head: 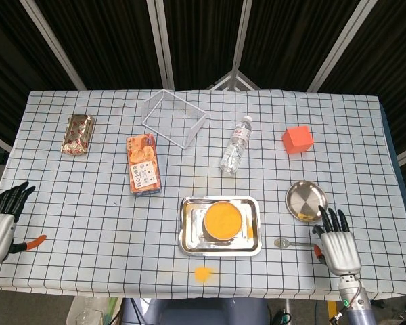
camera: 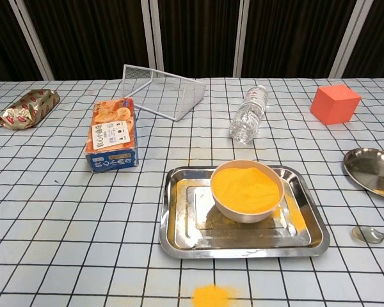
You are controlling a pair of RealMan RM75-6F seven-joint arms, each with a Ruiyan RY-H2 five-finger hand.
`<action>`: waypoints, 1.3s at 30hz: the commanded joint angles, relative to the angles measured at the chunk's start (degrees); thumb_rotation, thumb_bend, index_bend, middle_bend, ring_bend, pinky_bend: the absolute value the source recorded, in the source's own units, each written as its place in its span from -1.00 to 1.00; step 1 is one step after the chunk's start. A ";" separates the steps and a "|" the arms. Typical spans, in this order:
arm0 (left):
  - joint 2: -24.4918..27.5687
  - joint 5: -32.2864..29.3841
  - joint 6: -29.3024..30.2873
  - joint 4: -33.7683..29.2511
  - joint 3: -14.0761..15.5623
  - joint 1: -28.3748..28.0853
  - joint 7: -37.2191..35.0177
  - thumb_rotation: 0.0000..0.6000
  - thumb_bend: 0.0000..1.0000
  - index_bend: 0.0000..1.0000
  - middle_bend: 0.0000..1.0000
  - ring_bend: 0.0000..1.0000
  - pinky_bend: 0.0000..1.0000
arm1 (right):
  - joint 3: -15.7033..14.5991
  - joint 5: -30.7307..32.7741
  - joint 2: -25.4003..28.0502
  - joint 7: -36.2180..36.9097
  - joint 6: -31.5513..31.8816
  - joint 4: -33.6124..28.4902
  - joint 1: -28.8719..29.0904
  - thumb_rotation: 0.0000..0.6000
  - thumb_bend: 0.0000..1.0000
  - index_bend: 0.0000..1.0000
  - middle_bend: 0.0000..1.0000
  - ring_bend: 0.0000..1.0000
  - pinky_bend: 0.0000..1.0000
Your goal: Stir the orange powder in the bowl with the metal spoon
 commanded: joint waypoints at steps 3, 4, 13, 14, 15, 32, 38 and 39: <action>-0.04 -0.04 0.02 0.07 -0.07 -0.02 -0.12 1.00 -0.99 -1.00 -1.00 -1.00 -1.00 | 0.48 1.98 -1.58 -0.17 -1.24 1.79 0.44 1.00 -0.26 -0.07 -0.83 -1.00 -0.98; -0.02 -0.04 0.01 0.07 -0.09 -0.04 -0.20 1.00 -0.99 -1.00 -1.00 -1.00 -1.00 | 0.39 2.18 -1.74 -0.31 -1.40 2.04 0.46 1.00 -0.26 -0.07 -0.83 -1.00 -0.98; 0.01 -0.02 0.10 0.14 -0.21 -0.10 -0.11 1.00 -0.99 -1.00 -1.00 -1.00 -1.00 | -1.27 1.66 -2.99 -1.60 -1.68 3.25 0.42 1.00 -0.26 -0.07 -0.83 -1.00 -0.98; 0.02 -0.05 0.08 0.15 -0.19 -0.09 -0.05 1.00 -0.99 -1.00 -1.00 -1.00 -1.00 | -1.47 1.56 -3.09 -1.74 -1.70 3.30 0.40 1.00 -0.26 -0.07 -0.83 -1.00 -0.98; 0.01 -0.07 0.06 0.15 -0.20 -0.09 -0.02 1.00 -0.99 -1.00 -1.00 -1.00 -1.00 | -1.66 1.45 -3.21 -1.88 -1.72 3.31 0.39 1.00 -0.26 -0.07 -0.83 -1.00 -0.98; 0.13 -0.65 -0.60 -0.22 -0.12 -0.20 0.35 1.00 -0.99 -1.00 -1.00 -1.00 -1.00 | -1.10 3.30 -5.82 -2.14 -3.12 3.24 1.29 1.00 -0.26 0.01 -0.79 -1.00 -0.97; 0.18 -0.81 -0.70 -0.28 -0.13 -0.18 0.31 1.00 -0.99 -1.00 -1.00 -1.00 -1.00 | -1.04 3.59 -6.38 -2.35 -3.58 3.42 1.75 1.00 -0.24 0.01 -0.78 -1.00 -0.97; 0.18 -0.84 -0.75 -0.30 -0.13 -0.20 0.28 1.00 -0.99 -1.00 -1.00 -1.00 -1.00 | -1.03 3.69 -6.40 -2.41 -3.62 3.47 1.78 1.00 -0.23 0.01 -0.78 -1.00 -0.97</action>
